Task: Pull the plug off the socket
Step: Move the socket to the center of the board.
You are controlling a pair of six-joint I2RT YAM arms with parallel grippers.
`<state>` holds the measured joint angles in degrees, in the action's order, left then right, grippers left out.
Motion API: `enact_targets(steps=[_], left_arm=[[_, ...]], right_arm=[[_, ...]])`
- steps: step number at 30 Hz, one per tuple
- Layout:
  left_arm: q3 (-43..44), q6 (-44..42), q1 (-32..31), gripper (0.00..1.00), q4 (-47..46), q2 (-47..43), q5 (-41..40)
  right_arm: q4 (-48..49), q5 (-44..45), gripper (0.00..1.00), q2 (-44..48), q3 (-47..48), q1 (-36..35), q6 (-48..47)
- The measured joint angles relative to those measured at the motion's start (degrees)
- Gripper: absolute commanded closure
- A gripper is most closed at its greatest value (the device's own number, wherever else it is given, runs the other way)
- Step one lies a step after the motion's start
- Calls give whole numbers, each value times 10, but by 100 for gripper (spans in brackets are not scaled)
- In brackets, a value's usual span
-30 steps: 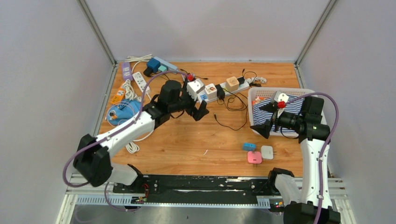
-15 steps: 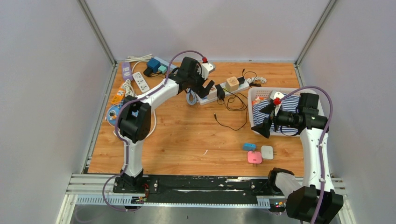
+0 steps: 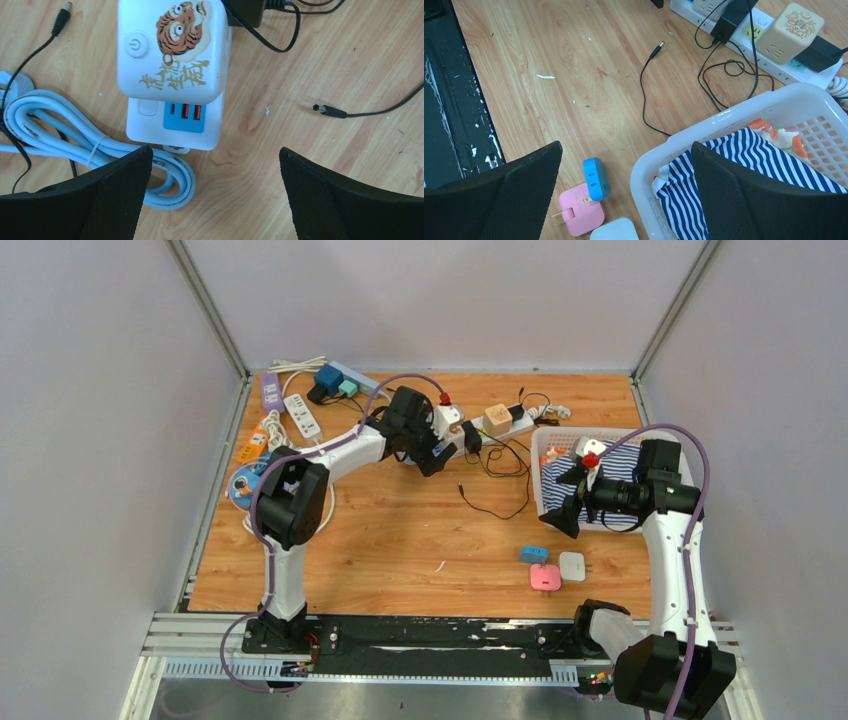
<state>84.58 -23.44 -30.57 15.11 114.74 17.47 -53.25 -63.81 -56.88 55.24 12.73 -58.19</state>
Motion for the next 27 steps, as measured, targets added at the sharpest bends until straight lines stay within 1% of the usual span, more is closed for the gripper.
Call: enact_targets(steps=[2, 11, 21, 27], left_arm=[[-3, 1, -1, 3, -8, 0, -2], [-47, 17, -3, 0, -100, -25, -1], [-30, 56, -3, 0, -134, -14, 0], [-3, 74, -3, 8, -138, 16, 16]], right_arm=[[-1, 0, 0, 1, 0, 0, -2], [-3, 0, 0, 3, 0, 0, -2], [-3, 0, 0, 3, 0, 0, -4], [-3, 0, 0, 3, 0, 0, -4]])
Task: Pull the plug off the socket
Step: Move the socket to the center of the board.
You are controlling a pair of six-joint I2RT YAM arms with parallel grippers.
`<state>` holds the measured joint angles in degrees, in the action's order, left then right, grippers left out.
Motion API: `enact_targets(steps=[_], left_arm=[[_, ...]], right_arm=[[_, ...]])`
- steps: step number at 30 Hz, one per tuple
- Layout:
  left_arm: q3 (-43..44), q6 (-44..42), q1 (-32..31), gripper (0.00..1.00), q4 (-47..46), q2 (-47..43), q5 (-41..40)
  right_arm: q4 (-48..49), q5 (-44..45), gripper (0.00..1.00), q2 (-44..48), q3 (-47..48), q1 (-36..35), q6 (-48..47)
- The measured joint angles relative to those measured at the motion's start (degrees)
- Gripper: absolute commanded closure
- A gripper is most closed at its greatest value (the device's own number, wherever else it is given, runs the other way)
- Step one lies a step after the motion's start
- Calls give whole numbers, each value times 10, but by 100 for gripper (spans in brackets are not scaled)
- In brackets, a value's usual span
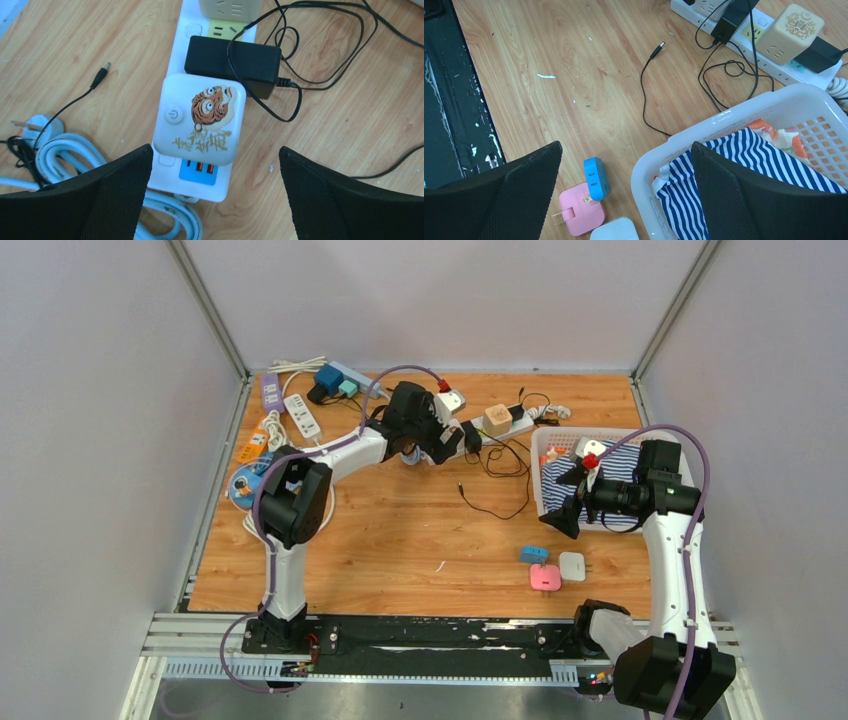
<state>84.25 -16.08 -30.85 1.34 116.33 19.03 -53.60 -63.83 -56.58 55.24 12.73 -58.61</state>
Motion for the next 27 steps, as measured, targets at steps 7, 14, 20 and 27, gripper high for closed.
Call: enact_targets(steps=[7, 14, 20, 27], left_arm=[[15, 13, 0, 17, -2, 27, 3], [33, 20, 1, 26, -3, 40, 6], [35, 24, 1, 31, -4, 42, 12], [39, 27, 2, 63, -4, 46, 24]], right_arm=[[0, 0, 0, 0, 0, 0, 0], [0, 0, 0, -1, 0, 0, 0], [0, 0, 0, -2, 0, 0, 0], [0, 0, 0, -2, 0, 0, 0]])
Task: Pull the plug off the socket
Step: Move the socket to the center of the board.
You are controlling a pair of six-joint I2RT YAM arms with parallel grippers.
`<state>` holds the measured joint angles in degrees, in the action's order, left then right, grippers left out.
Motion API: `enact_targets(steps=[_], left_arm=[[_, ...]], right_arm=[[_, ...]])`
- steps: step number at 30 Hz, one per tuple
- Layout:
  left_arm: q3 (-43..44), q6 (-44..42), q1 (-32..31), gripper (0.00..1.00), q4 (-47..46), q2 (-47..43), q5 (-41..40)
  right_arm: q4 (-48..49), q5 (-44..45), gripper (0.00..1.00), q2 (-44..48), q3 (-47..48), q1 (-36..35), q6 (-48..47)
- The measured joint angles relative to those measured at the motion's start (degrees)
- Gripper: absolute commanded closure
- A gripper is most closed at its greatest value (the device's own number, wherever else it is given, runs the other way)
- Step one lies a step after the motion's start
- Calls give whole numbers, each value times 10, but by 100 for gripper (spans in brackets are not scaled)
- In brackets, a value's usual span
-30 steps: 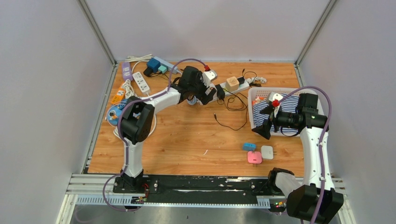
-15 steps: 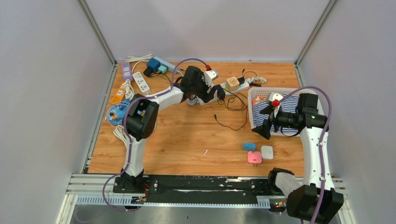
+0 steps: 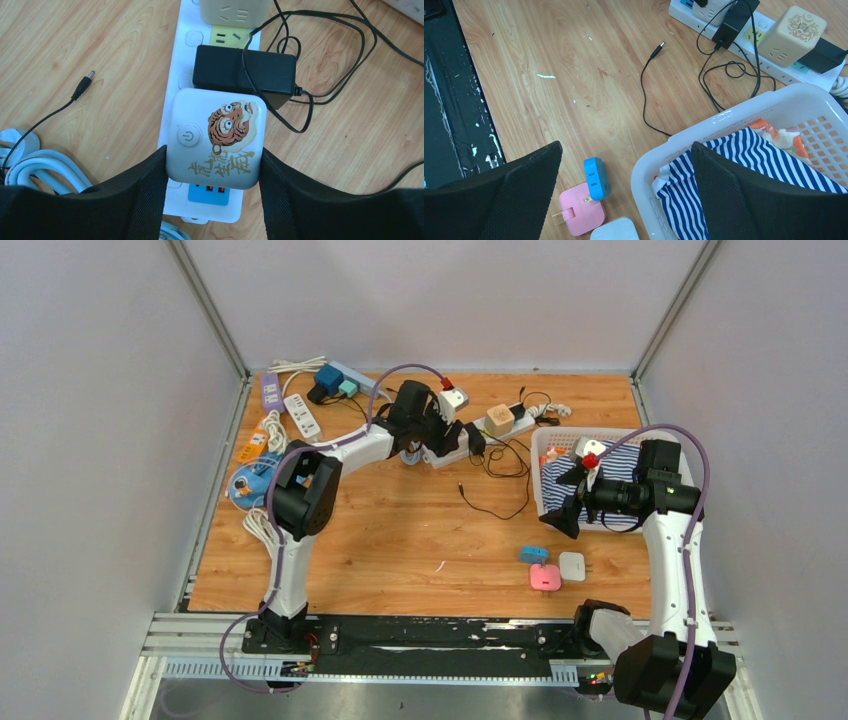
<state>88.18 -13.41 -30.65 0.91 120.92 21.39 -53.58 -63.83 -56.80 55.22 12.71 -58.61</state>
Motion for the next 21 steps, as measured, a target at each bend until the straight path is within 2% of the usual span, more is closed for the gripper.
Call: enact_targets(steps=[3, 6, 9, 16, 21], left_arm=[[0, 2, 0, 77, -1, 0, 1], [0, 0, 0, 82, -1, 0, 2], [0, -4, 0, 93, -1, 0, 4], [-13, -29, 0, 99, -4, -9, 0], [-28, -51, -2, 100, 16, -27, -13]], right_arm=[[0, 0, 0, 0, 0, 0, 0], [0, 0, 0, 0, 0, 0, 0], [0, 0, 0, 0, 0, 0, 0], [0, 0, 0, 1, 0, -5, 0], [0, 0, 0, 5, 0, -6, 0]])
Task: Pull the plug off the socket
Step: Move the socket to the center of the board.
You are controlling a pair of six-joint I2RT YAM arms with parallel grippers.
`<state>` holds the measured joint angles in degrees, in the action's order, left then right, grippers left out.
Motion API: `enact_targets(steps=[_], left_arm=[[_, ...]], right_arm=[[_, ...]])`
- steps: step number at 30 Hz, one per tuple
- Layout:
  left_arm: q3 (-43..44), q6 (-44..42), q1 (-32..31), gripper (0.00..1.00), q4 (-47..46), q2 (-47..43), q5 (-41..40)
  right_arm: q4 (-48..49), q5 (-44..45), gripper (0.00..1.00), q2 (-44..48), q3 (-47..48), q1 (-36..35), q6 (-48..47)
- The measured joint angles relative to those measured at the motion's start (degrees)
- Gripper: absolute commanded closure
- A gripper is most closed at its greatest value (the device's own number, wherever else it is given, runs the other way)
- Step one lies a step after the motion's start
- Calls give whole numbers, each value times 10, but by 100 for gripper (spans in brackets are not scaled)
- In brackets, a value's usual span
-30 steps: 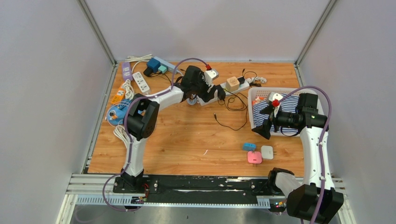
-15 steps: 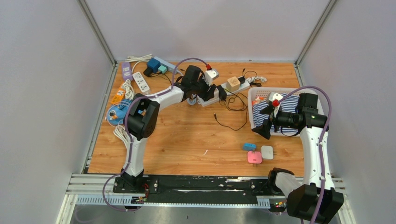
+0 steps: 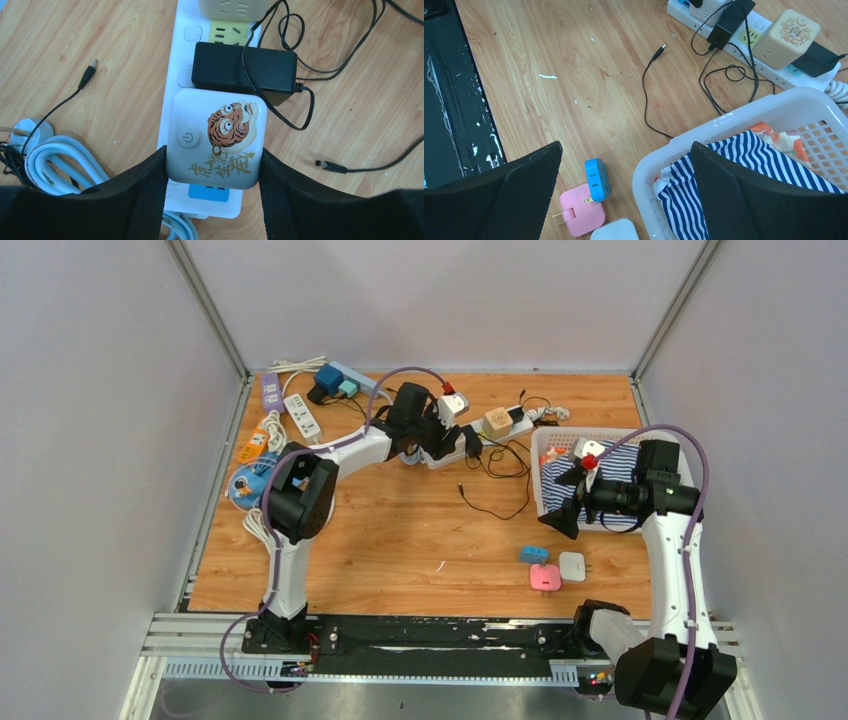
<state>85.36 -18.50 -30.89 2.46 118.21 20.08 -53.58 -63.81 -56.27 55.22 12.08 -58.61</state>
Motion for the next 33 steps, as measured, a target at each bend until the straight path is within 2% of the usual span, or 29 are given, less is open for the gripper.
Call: enact_targets(steps=[12, 16, 26, 33], left_arm=[[1, 5, 1, 100, 74, -21, -10], [-26, 23, 1, 100, 80, -43, -16], [-219, 86, 1, 100, 52, -195, -52], [-357, 132, 1, 100, -35, -289, -66]], right_arm=[[0, 0, 0, 13, 0, -3, 0], [0, -1, 0, 18, 0, -6, -1], [0, -5, 0, 29, -3, -8, 0], [4, -6, 0, 27, -6, -8, 0]])
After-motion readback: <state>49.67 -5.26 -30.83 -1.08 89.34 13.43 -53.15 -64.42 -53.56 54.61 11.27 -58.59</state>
